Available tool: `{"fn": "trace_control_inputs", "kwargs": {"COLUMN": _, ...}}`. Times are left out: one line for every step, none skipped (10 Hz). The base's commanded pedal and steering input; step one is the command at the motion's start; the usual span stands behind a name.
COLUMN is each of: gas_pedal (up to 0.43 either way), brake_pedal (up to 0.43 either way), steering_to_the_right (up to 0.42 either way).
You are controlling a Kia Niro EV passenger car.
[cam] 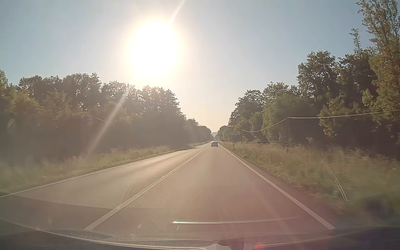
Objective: Follow the waypoints while adhering to traffic rules and regulations
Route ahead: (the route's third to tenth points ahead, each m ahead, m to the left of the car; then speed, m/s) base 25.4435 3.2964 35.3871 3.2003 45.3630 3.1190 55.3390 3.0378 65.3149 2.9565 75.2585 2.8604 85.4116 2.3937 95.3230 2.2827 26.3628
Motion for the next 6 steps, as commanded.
{"fn": "trace_control_inputs", "kwargs": {"gas_pedal": 0.157, "brake_pedal": 0.0, "steering_to_the_right": 0.005}}
{"fn": "trace_control_inputs", "kwargs": {"gas_pedal": 0.157, "brake_pedal": 0.0, "steering_to_the_right": 0.005}}
{"fn": "trace_control_inputs", "kwargs": {"gas_pedal": 0.138, "brake_pedal": 0.0, "steering_to_the_right": 0.005}}
{"fn": "trace_control_inputs", "kwargs": {"gas_pedal": 0.098, "brake_pedal": 0.0, "steering_to_the_right": 0.004}}
{"fn": "trace_control_inputs", "kwargs": {"gas_pedal": 0.028, "brake_pedal": 0.0, "steering_to_the_right": 0.003}}
{"fn": "trace_control_inputs", "kwargs": {"gas_pedal": 0.0, "brake_pedal": 0.0, "steering_to_the_right": 0.002}}
